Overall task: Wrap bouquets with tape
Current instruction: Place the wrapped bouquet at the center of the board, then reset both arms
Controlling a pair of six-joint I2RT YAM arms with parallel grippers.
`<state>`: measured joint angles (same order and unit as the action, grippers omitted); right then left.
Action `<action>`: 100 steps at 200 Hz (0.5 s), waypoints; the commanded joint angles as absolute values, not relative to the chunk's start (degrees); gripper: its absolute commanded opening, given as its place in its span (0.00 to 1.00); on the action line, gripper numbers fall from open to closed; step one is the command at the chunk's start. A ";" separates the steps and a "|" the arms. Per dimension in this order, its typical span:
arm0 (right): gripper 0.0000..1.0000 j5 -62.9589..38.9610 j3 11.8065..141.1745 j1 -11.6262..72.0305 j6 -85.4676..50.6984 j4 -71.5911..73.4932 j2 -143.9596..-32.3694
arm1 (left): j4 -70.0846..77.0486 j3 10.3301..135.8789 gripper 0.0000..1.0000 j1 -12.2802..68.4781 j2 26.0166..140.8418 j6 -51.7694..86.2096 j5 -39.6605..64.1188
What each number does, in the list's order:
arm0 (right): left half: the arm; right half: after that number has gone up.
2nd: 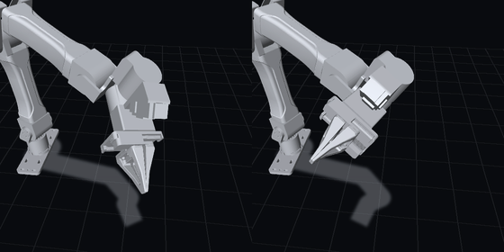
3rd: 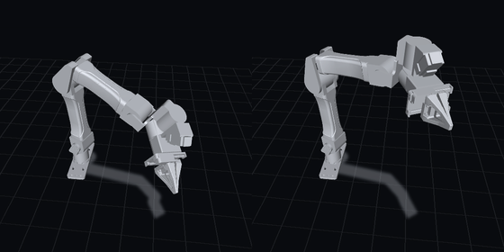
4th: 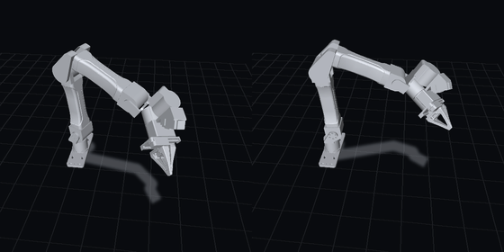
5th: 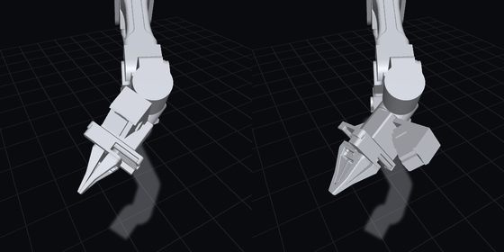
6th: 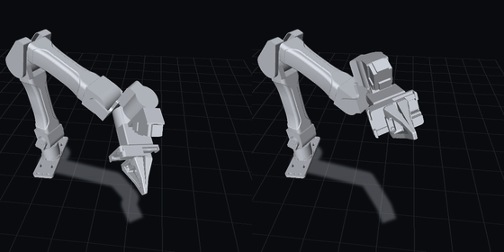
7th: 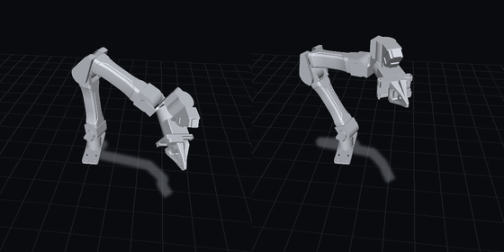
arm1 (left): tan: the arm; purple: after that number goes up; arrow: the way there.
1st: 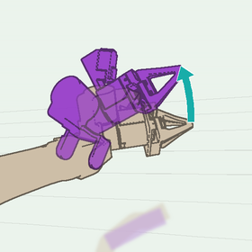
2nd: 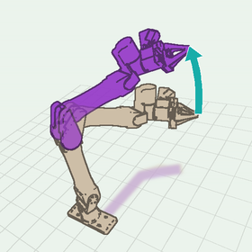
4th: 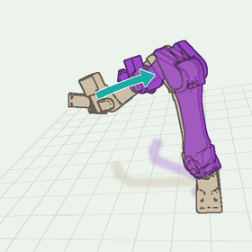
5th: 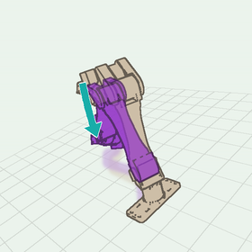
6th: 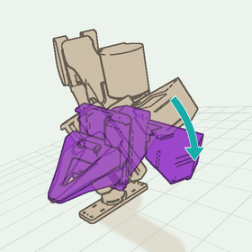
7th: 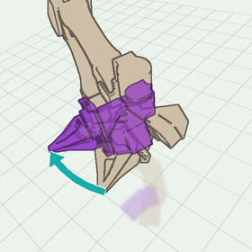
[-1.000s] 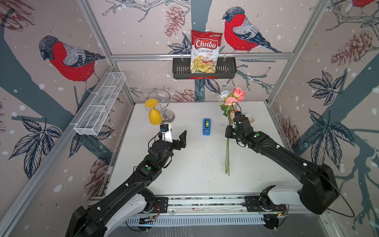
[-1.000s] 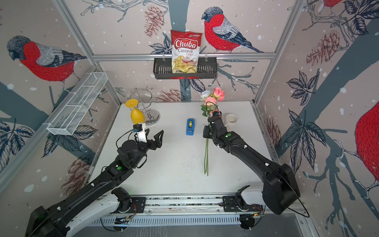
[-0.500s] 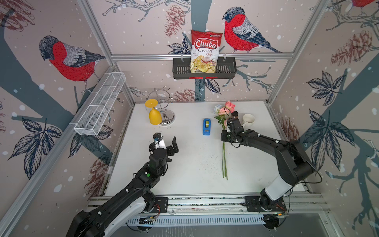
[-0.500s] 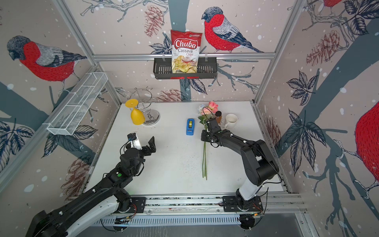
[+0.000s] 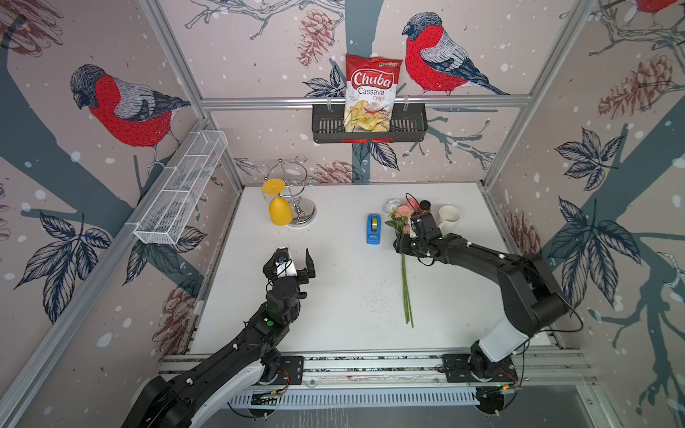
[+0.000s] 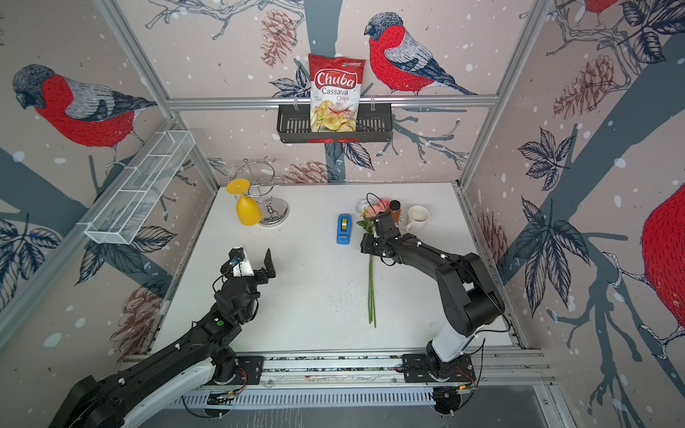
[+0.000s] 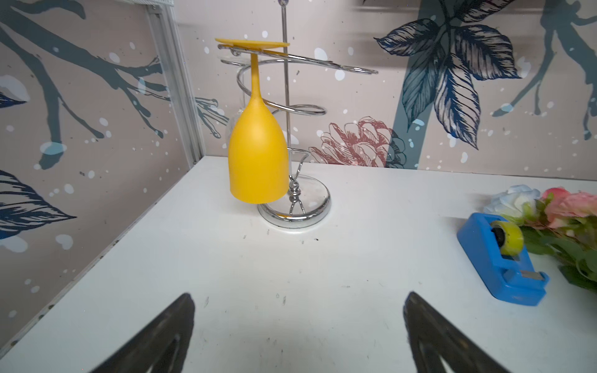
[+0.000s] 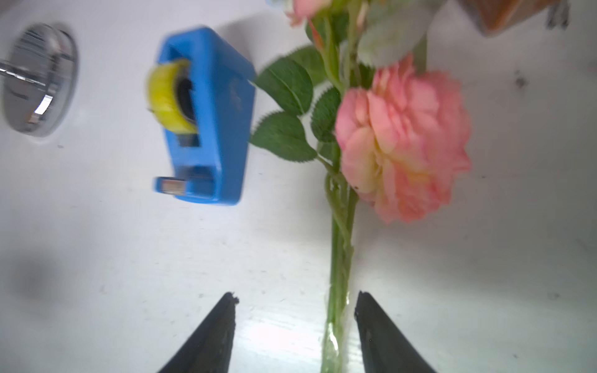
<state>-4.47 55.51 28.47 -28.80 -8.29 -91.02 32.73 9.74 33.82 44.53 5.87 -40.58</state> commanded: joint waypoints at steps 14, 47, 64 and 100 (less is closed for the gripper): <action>0.67 -6.24 53.30 28.20 -27.42 -9.48 -76.26 | 43.72 9.91 1.00 33.24 47.42 2.01 -47.98; 0.74 -5.51 46.08 27.17 -22.06 -0.35 -56.57 | 51.88 7.78 0.98 31.40 50.94 -0.94 -48.60; 0.99 0.21 37.79 27.26 -17.02 9.10 -47.20 | 54.53 7.30 0.98 28.68 52.82 -1.31 -45.81; 1.00 16.41 19.49 27.10 -4.80 29.72 -31.95 | 57.41 7.30 0.98 23.98 57.01 0.91 -46.58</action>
<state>2.00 27.94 27.31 -15.38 11.75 -38.39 50.50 7.60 26.35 54.83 0.23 -46.70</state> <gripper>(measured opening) 0.996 0.978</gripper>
